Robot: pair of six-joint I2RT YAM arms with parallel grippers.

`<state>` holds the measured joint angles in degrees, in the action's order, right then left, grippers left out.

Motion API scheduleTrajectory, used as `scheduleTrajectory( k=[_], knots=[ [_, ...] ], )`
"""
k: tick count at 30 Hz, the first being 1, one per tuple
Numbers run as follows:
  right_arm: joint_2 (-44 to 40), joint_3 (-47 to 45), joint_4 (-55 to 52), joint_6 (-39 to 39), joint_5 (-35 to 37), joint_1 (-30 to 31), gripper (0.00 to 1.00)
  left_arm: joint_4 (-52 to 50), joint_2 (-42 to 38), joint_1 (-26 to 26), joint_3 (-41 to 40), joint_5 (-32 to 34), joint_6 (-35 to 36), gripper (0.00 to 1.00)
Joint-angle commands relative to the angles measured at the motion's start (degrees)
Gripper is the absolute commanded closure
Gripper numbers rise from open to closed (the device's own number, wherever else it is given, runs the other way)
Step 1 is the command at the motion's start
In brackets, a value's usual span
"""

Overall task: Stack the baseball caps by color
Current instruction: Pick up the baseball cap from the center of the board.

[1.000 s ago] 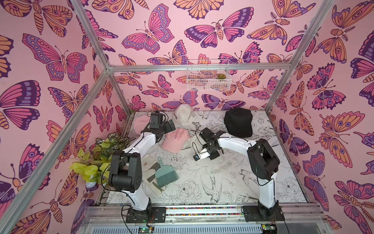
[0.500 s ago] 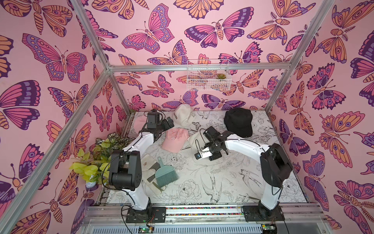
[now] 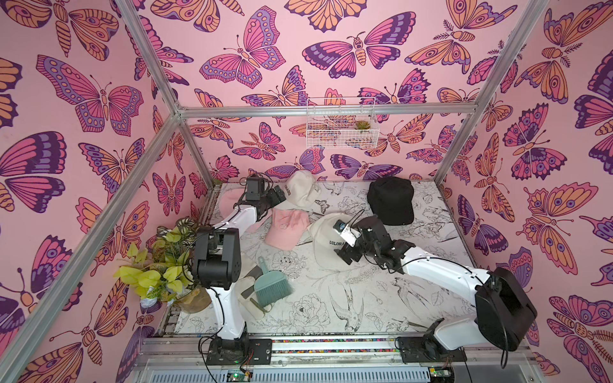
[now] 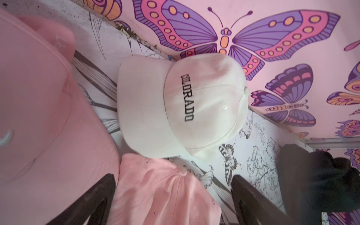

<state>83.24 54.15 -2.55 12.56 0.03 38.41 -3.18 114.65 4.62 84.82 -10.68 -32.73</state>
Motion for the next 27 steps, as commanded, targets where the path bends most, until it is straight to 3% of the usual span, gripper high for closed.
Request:
scheduleTrajectory(
  k=[1, 7, 13, 18, 24, 27],
  knots=[
    [-0.6, 3.8, 1.9, -21.6, 3.9, -0.6, 0.01, -6.6, 3.6, -2.8, 4.5, -4.5, 1.6, 0.06],
    [-7.0, -9.2, 22.6, -32.0, 7.0, -0.7, 0.01, -17.7, 12.0, -5.4, 16.3, -12.9, 3.5, 0.09],
    [-8.2, -8.5, 19.4, -35.8, 8.5, -0.9, 0.01, -19.7, 17.8, -6.4, 23.1, -14.5, 1.1, 0.12],
    [-10.2, -9.9, 18.1, -38.3, 9.5, -1.1, 0.01, -20.2, 24.0, -7.0, 30.1, -18.0, -3.0, 0.20],
    [-13.4, -12.8, 17.4, -40.4, 11.2, -1.1, 0.01, -20.2, 27.7, -7.0, 33.1, -15.2, -5.5, 0.19],
    [-14.6, -14.2, 17.4, -40.9, 12.1, -1.1, 0.01, -19.5, 30.3, -7.1, 35.4, -17.0, -7.2, 0.20]
  ],
)
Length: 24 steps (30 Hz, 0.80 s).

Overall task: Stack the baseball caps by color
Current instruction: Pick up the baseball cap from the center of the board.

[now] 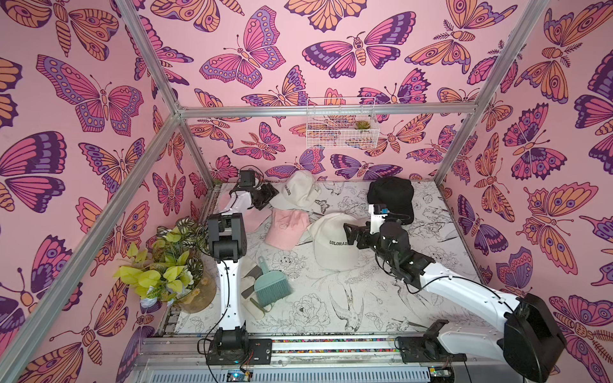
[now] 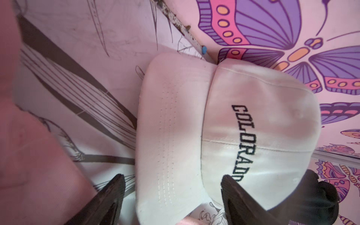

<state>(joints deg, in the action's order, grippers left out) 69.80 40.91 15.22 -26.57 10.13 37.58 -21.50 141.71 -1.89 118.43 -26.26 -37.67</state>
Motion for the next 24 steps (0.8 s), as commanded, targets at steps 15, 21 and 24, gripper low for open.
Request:
scheduleTrajectory(
  k=[15, 21, 24],
  knots=[
    [-1.8, -1.5, 3.2, -9.1, -2.4, -3.6, 0.01, 9.0, 8.8, 0.4, 6.1, -6.5, -9.1, 0.57],
    [-0.5, -2.4, 6.0, -14.9, -4.7, -7.1, 0.01, 12.3, 5.9, 0.4, 6.0, -5.4, -9.5, 1.00],
    [1.6, -2.4, 7.0, -18.2, -9.2, -10.5, 0.01, 18.1, 2.3, 0.5, 2.2, -4.7, -11.6, 1.00]
  ],
)
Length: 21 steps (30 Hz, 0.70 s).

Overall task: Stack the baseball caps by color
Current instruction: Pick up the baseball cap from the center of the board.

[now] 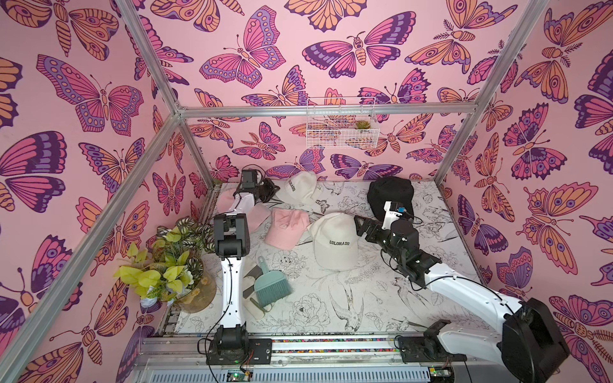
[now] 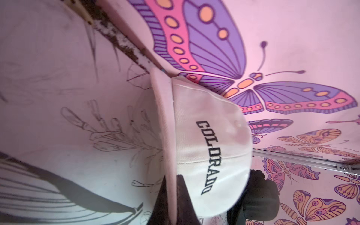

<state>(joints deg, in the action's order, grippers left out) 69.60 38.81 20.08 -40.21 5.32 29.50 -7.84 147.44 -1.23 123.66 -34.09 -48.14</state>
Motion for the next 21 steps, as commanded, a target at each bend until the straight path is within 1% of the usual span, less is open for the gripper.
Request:
scheduleTrajectory(
  k=[1, 3, 6, 10, 14, 17, 19, 21],
  knots=[
    [2.4, -0.5, 3.5, -5.2, -6.2, -3.4, 0.01, 7.1, -4.7, -0.2, -4.8, 3.1, -2.2, 1.00],
    [3.7, -0.4, 5.2, -7.1, -8.7, -5.6, 0.01, 12.3, -7.8, -0.2, -8.9, 2.9, -4.8, 1.00],
    [4.9, 0.6, 6.2, -8.3, -11.0, -7.6, 0.01, 16.4, -12.1, -0.2, -13.9, 2.1, -6.9, 1.00],
    [4.8, 1.6, 5.4, -8.3, -11.5, -8.7, 0.01, 20.7, -18.5, -0.2, -21.0, -0.2, -6.8, 1.00],
    [4.4, 0.8, 10.1, -8.5, -16.1, -9.9, 0.01, 24.0, -26.2, -0.2, -30.3, -1.2, -6.1, 1.00],
    [4.8, 1.2, 11.8, -8.9, -19.0, -10.3, 0.01, 34.5, -31.6, -0.1, -40.2, -0.8, -7.8, 1.00],
    [5.2, 2.6, 8.3, -9.8, -18.1, -10.4, 0.00, 40.0, -34.3, -0.1, -44.9, -2.0, -9.1, 1.00],
    [5.8, 3.6, 5.8, -12.5, -17.4, -10.8, 0.00, 43.2, -36.5, -0.1, -48.4, -3.8, -10.0, 1.00]
  ],
)
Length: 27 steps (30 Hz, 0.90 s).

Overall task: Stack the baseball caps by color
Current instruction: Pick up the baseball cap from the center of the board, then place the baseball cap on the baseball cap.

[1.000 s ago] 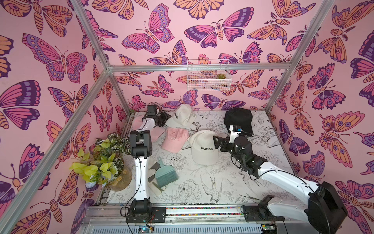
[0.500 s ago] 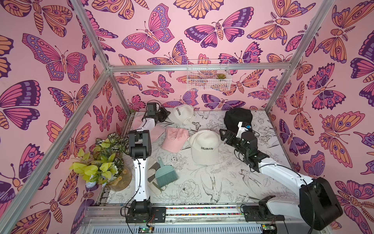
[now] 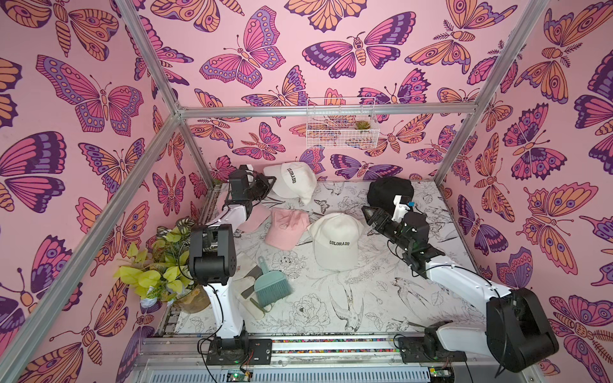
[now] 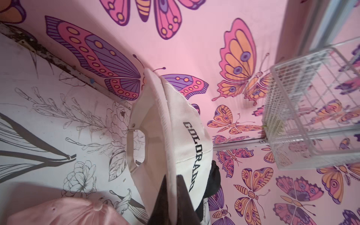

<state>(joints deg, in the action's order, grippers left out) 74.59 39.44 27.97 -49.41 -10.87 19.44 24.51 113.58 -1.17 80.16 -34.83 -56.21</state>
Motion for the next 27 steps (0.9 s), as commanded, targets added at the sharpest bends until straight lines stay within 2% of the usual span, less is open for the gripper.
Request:
scheduleTrajectory(
  k=[1, 3, 5, 8, 11, 16, 21, 27],
  knots=[
    [1.3, 3.1, -1.6, -4.8, -1.9, -1.0, 0.01, 12.7, -3.7, -0.2, -6.8, -4.5, -2.5, 1.00],
    [2.3, 3.5, 1.0, -7.3, -5.1, -1.7, 0.02, 19.1, -5.1, -0.2, -10.6, -6.7, -5.6, 1.00],
    [3.4, 5.2, 1.5, -8.2, -8.6, -2.2, 0.03, 28.9, -5.4, -0.2, -14.3, -9.6, -11.6, 1.00],
    [4.5, 8.9, -1.2, -7.3, -12.2, -2.7, 0.03, 40.7, -4.1, 0.0, -17.4, -13.6, -20.4, 1.00],
    [5.9, 12.3, -3.1, -8.2, -15.1, -2.8, 0.03, 48.2, -3.1, 0.5, -19.5, -16.3, -26.1, 1.00],
    [8.9, 15.6, -3.4, -9.5, -21.5, -2.8, 0.03, 48.9, -4.9, 2.7, -22.6, -19.4, -26.4, 1.00],
    [12.5, 16.7, 2.6, -17.3, -25.2, -2.8, 0.04, 48.9, -6.5, 6.7, -24.3, -20.5, -25.3, 1.00],
    [15.1, 18.3, -1.7, -18.5, -24.6, -2.8, 0.06, 45.8, -7.4, 9.7, -23.8, -20.3, -23.1, 1.00]
  ],
)
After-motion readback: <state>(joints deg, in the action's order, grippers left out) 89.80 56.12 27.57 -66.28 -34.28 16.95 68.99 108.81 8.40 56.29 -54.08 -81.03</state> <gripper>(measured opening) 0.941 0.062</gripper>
